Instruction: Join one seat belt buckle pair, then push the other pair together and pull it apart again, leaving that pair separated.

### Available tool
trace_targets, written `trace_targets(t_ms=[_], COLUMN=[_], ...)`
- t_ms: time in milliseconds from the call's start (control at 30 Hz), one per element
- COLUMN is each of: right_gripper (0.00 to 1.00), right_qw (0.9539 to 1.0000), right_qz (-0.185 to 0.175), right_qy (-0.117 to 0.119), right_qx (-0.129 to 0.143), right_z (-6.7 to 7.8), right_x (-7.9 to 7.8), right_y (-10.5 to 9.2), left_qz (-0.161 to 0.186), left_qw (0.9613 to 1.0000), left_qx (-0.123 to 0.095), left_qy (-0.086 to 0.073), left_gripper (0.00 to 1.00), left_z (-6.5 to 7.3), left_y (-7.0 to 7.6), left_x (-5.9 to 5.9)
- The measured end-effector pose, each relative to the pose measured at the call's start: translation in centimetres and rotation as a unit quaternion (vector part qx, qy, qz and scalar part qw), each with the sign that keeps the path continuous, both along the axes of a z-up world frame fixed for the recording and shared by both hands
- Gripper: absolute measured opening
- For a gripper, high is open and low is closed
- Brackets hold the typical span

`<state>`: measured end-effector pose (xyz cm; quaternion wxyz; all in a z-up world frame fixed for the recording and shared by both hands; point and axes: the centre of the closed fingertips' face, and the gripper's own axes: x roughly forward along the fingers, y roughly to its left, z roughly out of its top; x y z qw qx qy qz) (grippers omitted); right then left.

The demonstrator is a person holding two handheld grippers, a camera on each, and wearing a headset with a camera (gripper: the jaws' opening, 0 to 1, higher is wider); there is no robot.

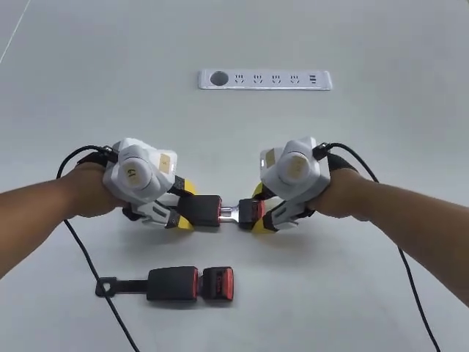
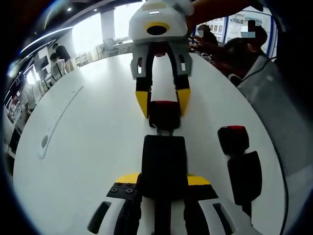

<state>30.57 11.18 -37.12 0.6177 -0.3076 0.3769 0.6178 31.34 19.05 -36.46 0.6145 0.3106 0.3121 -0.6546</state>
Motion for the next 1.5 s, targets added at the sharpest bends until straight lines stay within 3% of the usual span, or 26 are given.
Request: trace_targets(t_ms=[467, 567, 633, 1000, 1300, 1500], right_gripper=[0.32, 0.31, 0.31, 0.31, 0.30, 0.31], right_qw=[0.9998, 0.9992, 0.9997, 0.9995, 0.9988, 0.9991], right_qz=[-0.015, -0.027, -0.016, -0.024, -0.046, -0.040], right_qy=[-0.007, -0.002, -0.008, -0.010, -0.004, -0.006], right_qx=[0.010, 0.028, 0.016, 0.018, 0.019, 0.013], right_z=[-0.1, -0.1, -0.1, -0.1, -0.1, -0.1], right_x=[0.2, 0.1, 0.2, 0.4, 0.5, 0.5], right_y=[1.0, 2.2, 2.5, 2.5, 2.7, 2.7], left_qz=[0.000, -0.005, -0.009, -0.012, -0.008, -0.012], left_qw=[1.0000, 1.0000, 0.9999, 0.9999, 0.9998, 0.9998], left_qx=[0.000, 0.005, 0.009, 0.012, 0.015, 0.019], left_qy=[0.001, 0.000, 0.001, 0.000, 0.001, -0.001], left_gripper=[0.33, 0.32, 0.32, 0.32, 0.32, 0.32], left_z=[0.5, 0.5, 0.6, 0.5, -0.7, -1.1], left_y=[-0.2, -0.3, -0.3, -0.1, 0.2, 0.3], left_x=[-0.5, -0.5, -0.6, -0.4, 0.5, 0.7])
